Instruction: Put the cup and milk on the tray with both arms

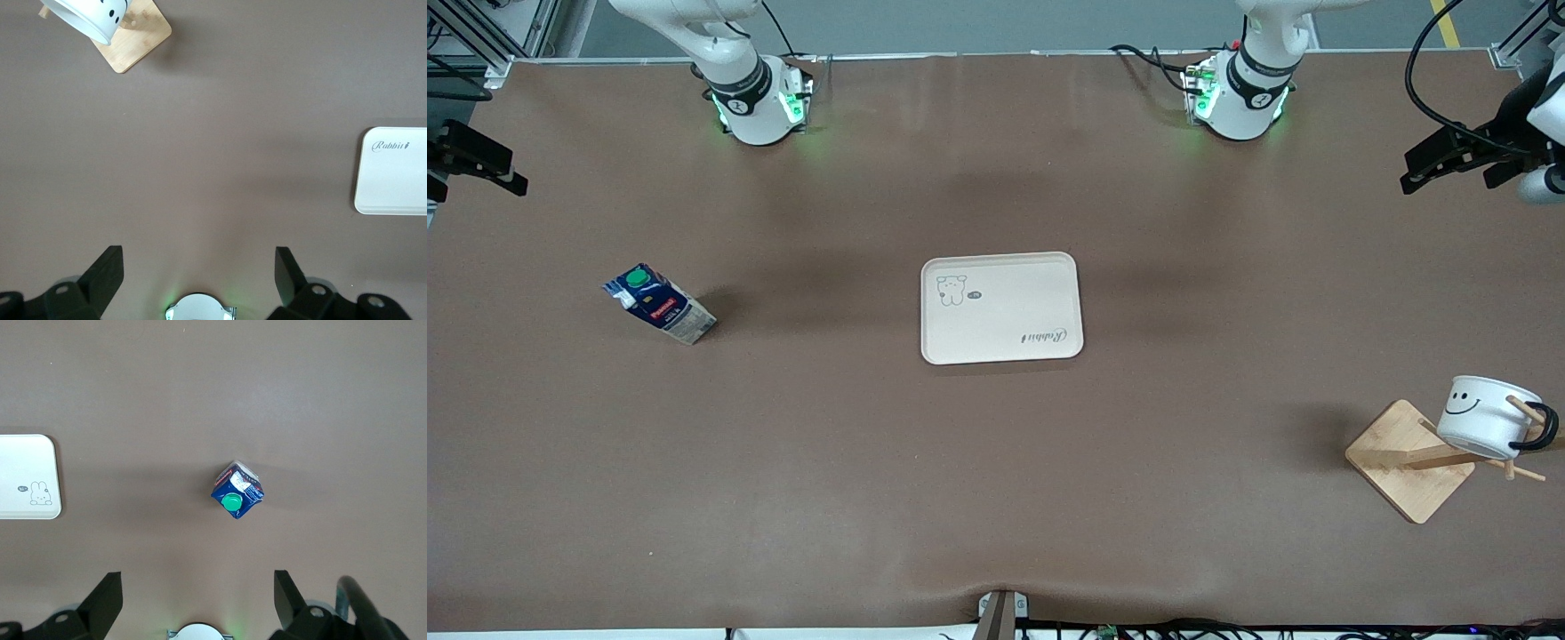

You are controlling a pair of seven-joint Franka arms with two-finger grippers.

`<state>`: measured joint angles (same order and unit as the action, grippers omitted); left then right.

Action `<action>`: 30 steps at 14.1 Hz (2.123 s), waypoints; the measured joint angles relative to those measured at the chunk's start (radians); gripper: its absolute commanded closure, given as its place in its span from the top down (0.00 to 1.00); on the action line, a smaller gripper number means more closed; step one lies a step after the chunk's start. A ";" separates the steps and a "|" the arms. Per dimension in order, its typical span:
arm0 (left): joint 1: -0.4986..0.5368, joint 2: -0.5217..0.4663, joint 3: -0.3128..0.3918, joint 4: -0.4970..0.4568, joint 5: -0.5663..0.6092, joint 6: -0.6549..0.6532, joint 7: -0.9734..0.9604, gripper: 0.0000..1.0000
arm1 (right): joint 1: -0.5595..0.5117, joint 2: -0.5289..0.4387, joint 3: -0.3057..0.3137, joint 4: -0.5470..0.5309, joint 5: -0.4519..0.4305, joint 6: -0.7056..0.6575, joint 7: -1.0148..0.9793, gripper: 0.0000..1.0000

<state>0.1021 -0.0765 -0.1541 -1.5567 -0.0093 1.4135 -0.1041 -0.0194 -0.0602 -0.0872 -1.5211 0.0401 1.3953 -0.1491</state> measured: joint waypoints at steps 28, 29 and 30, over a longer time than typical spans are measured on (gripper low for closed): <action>0.289 0.064 0.014 -0.361 -0.222 0.803 0.137 1.00 | -0.016 0.040 -0.002 0.004 0.000 0.002 0.000 1.00; 0.294 0.072 0.014 -0.380 -0.250 0.836 0.152 1.00 | -0.017 0.041 -0.002 0.004 0.000 0.002 0.000 1.00; 0.294 0.082 0.014 -0.396 -0.274 0.870 0.164 1.00 | -0.018 0.044 -0.002 0.004 0.000 0.003 0.000 1.00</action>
<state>0.3966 0.0054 -0.1405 -1.9527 -0.2834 2.2833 0.0600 -0.0374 -0.0163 -0.0893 -1.5173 0.0401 1.3981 -0.1490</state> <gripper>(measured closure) 0.000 0.000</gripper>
